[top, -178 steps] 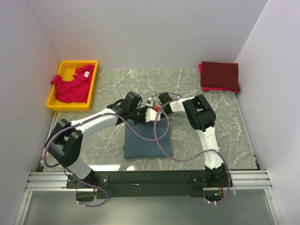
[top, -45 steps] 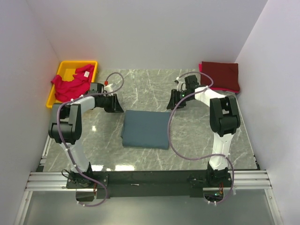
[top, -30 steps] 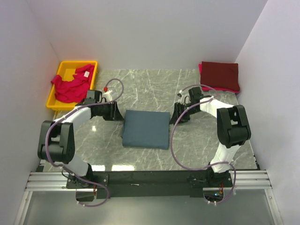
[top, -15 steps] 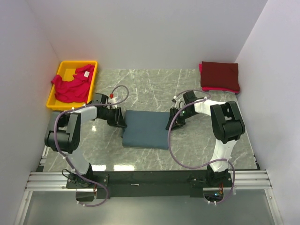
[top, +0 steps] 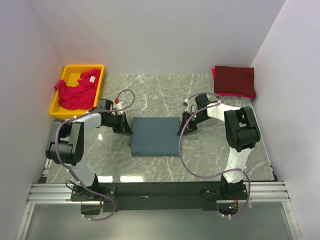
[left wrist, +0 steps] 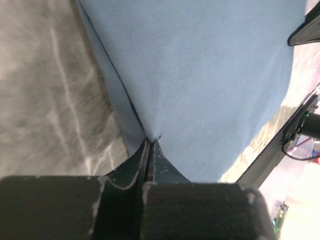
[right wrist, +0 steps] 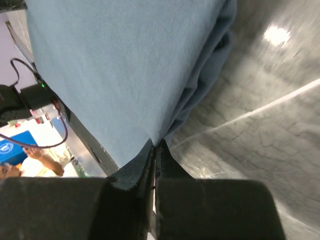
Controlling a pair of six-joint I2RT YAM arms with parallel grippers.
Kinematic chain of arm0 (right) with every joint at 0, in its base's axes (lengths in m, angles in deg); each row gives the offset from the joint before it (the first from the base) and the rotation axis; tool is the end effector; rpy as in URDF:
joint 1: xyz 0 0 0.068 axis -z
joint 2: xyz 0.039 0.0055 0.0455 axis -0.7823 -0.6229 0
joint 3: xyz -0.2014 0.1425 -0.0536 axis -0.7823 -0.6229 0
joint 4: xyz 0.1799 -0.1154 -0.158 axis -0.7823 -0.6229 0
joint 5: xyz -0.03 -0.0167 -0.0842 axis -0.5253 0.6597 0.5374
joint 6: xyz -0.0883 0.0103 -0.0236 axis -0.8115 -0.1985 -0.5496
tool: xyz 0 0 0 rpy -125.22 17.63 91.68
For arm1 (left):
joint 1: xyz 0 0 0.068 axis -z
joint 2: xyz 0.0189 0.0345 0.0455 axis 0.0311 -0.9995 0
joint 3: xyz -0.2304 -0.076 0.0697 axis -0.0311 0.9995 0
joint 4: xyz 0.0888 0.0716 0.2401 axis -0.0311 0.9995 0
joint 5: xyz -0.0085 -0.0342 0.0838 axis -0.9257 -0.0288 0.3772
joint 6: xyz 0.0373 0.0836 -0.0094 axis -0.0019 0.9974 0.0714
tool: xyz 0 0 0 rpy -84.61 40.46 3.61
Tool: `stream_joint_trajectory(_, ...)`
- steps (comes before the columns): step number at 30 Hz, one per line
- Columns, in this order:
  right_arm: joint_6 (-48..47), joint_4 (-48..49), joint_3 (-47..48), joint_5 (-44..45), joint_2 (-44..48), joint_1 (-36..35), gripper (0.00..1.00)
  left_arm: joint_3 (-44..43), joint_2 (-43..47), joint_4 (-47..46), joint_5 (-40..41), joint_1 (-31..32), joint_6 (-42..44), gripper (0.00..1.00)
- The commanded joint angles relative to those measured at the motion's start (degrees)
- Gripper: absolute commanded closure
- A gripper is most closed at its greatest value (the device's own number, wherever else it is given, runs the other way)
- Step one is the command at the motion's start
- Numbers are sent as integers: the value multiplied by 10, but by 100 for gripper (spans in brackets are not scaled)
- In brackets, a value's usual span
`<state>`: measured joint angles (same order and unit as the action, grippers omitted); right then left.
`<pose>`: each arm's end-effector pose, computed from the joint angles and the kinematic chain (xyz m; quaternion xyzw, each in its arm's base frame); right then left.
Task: Fold and stack the t-shirts
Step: Fold the tshirt
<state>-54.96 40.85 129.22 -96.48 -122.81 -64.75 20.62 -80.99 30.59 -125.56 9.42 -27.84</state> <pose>0.3318 0.1406 0.0813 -0.1063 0.9042 0.4109 0.0484 0.3187 -0.0963 0.0929 0.0612 0.9174 -0.3607 0.1566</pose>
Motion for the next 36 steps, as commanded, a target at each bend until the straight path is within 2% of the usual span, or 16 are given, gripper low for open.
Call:
stream_joint_trajectory(1,-4,-5,36,7,-2,12,100,-6,44,0,-17,-23,23,99)
stream_joint_trajectory(5,-10,-4,48,27,-7,18,100,-10,48,2,-4,-39,24,99)
stream_joint_trajectory(18,-5,12,118,39,-97,20,100,-31,-58,-56,-11,-39,-3,99)
stream_joint_trajectory(19,1,13,125,39,-101,21,98,-35,-61,-61,-5,-39,-5,99)
stream_joint_trajectory(20,3,15,142,42,-106,20,90,-40,-67,-69,-3,-39,-5,98)
stream_joint_trajectory(22,1,11,161,54,-107,21,77,-58,-68,-64,-8,-39,-4,88)
stream_joint_trajectory(23,-2,-2,183,57,-105,22,63,-66,-61,-54,-13,-40,1,82)
stream_joint_trajectory(24,-5,-12,193,59,-101,23,58,-68,-52,-45,-18,-40,16,75)
stream_joint_trajectory(25,-12,-19,207,59,-96,27,53,-69,-41,-39,-21,-40,27,63)
stream_joint_trajectory(26,-18,-35,212,58,-80,29,46,-66,-10,-33,-34,-43,38,59)
stream_joint_trajectory(29,-30,-42,188,47,-21,31,37,-46,80,-40,-48,-41,59,44)
stream_joint_trajectory(31,-17,-30,131,21,27,31,36,-31,127,-59,-30,-28,70,39)
stream_joint_trajectory(32,-9,-11,107,12,41,30,36,-22,169,-62,3,2,84,39)
stream_joint_trajectory(33,14,2,82,2,54,32,36,-13,189,-66,23,19,125,39)
stream_joint_trajectory(36,50,45,2,-49,76,35,48,28,257,-113,76,96,189,40)
